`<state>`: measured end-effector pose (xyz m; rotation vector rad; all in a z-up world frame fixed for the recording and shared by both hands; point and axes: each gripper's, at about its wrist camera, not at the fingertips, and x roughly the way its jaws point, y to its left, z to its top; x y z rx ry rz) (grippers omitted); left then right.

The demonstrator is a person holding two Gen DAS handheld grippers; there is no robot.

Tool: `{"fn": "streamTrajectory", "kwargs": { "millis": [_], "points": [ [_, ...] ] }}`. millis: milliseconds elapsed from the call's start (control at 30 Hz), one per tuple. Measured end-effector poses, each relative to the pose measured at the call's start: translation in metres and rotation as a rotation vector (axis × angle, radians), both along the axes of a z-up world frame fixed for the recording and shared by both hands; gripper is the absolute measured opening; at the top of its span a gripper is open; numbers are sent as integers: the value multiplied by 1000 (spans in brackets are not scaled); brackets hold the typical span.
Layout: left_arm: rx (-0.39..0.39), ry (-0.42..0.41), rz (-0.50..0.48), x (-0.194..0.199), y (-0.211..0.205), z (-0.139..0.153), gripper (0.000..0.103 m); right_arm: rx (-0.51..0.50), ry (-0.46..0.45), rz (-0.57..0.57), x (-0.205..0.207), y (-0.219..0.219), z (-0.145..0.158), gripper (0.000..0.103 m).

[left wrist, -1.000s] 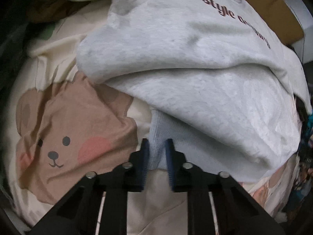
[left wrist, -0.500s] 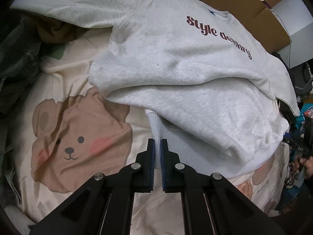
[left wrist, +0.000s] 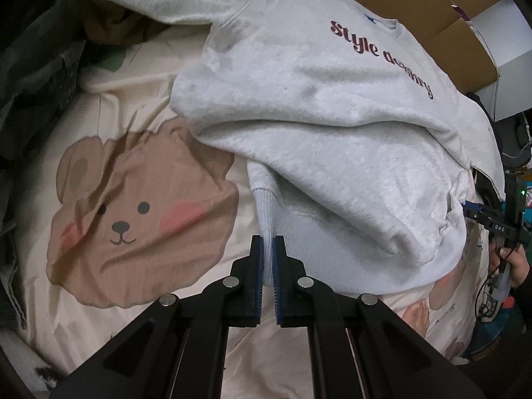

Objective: Fold clothes
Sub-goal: 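Close the left tool on the grey ribbed cuff while the right tool closes beside it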

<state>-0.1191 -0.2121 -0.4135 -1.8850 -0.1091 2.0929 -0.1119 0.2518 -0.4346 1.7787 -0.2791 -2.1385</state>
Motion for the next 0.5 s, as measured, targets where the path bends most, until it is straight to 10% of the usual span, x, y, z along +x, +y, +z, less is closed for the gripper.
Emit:
{"fn": "streamTrajectory", "kwargs": {
  "millis": [300, 500],
  "points": [
    [23, 13, 9, 6, 2, 9, 5, 13, -5, 27, 13, 4, 12, 15],
    [48, 32, 10, 14, 3, 32, 4, 27, -28, 8, 41, 22, 34, 11]
  ]
}}
